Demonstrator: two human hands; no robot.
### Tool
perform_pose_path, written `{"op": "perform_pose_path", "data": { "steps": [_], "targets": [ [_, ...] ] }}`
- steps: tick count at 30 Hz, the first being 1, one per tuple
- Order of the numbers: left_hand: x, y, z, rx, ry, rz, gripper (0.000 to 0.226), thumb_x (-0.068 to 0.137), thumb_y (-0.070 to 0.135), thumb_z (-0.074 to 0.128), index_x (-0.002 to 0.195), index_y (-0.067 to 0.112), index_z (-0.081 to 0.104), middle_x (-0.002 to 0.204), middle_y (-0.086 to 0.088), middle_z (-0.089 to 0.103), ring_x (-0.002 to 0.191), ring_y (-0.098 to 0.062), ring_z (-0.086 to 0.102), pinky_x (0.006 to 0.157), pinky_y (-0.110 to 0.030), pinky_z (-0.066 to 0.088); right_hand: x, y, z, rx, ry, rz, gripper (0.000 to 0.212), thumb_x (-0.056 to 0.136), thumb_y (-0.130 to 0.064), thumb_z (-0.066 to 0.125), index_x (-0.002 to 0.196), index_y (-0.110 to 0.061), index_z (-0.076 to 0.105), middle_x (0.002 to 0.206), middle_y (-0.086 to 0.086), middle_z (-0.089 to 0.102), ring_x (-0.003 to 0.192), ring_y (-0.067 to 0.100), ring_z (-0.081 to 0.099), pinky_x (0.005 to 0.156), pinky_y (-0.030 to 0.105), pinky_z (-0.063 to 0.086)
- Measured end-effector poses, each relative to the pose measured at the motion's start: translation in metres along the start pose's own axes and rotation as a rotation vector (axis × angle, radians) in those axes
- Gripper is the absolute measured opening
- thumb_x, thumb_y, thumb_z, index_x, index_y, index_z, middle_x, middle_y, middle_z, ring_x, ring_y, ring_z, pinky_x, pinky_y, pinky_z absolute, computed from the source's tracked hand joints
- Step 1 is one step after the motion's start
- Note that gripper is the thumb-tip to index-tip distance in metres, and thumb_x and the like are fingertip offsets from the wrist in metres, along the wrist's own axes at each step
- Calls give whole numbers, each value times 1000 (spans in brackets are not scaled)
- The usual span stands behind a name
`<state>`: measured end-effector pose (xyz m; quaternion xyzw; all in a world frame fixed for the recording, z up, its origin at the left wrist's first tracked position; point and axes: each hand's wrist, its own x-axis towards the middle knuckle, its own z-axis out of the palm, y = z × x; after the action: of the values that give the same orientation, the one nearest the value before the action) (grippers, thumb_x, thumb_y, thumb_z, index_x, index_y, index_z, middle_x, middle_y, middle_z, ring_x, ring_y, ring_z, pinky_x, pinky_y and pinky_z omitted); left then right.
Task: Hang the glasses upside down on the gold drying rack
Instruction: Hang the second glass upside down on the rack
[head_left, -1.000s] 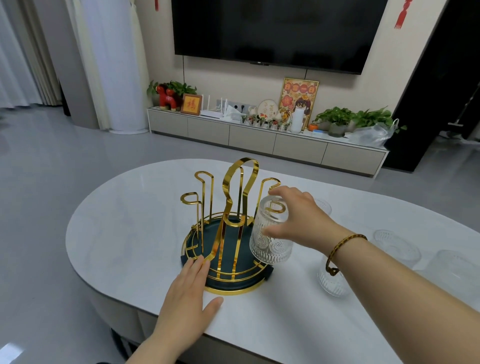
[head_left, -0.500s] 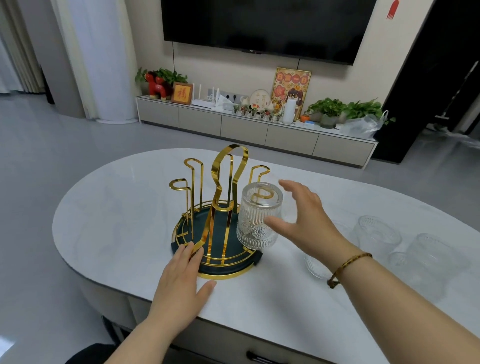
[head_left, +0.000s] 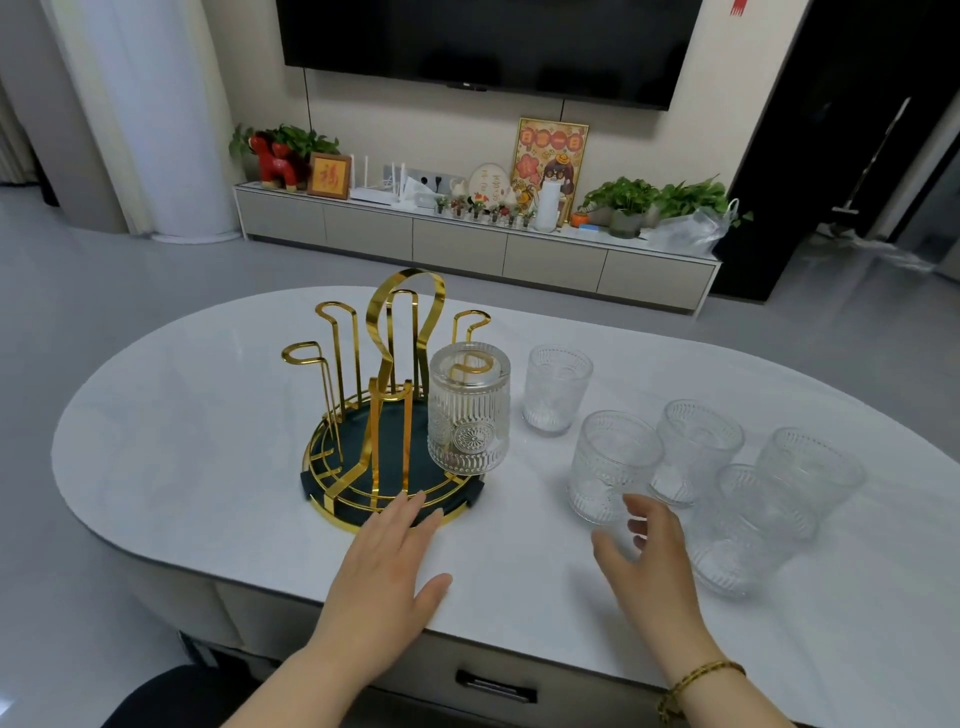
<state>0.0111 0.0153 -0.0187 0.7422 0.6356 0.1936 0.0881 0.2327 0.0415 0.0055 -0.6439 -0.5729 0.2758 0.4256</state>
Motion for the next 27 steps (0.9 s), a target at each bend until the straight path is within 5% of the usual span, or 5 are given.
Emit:
{"op": "perform_pose_path", "data": {
  "steps": [7, 12, 17, 20, 27],
  "targets": [
    [4, 0, 8, 58, -27, 10, 65, 93, 43, 42, 145, 24, 8, 156, 2, -4, 142, -15, -11, 112, -29, -5, 12, 17, 11, 56, 17, 87, 67, 76, -12, 63, 131, -6, 26, 139, 11, 32, 126, 24, 35, 96, 27, 29],
    [5, -3, 10, 39, 53, 68, 64, 89, 34, 56, 142, 16, 26, 154, -4, 15, 140, -22, -2, 110, -33, -3, 32, 22, 18, 142, 72, 104, 72, 72, -13, 67, 129, -5, 25, 135, 9, 38, 126, 23, 36, 94, 24, 29],
    [5, -2, 5, 178, 71, 74, 63, 73, 27, 77, 128, 8, 51, 138, -12, 48, 129, -37, 38, 103, -55, 26, 52, 21, 27, 196, 109, 89, 96, 64, -16, 75, 137, -13, 12, 147, 8, 27, 134, 23, 28, 110, 34, 26],
    [6, -3, 3, 279, 113, 138, 67, 52, 30, 89, 111, 7, 65, 118, -12, 66, 108, -35, 60, 95, -42, 43, 57, 20, 34, 178, 182, 106, 106, 62, -22, 76, 139, -19, 2, 151, 5, 18, 135, 21, 24, 101, 26, 24],
    [5, 0, -1, 394, 133, 123, 70, 44, 36, 91, 105, 9, 68, 110, -9, 70, 99, -30, 66, 64, -54, 54, 59, 21, 38, 139, 230, 148, 90, 61, -27, 75, 130, -17, 19, 130, 10, 47, 112, 30, 49, 84, 30, 39]
  ]
}}
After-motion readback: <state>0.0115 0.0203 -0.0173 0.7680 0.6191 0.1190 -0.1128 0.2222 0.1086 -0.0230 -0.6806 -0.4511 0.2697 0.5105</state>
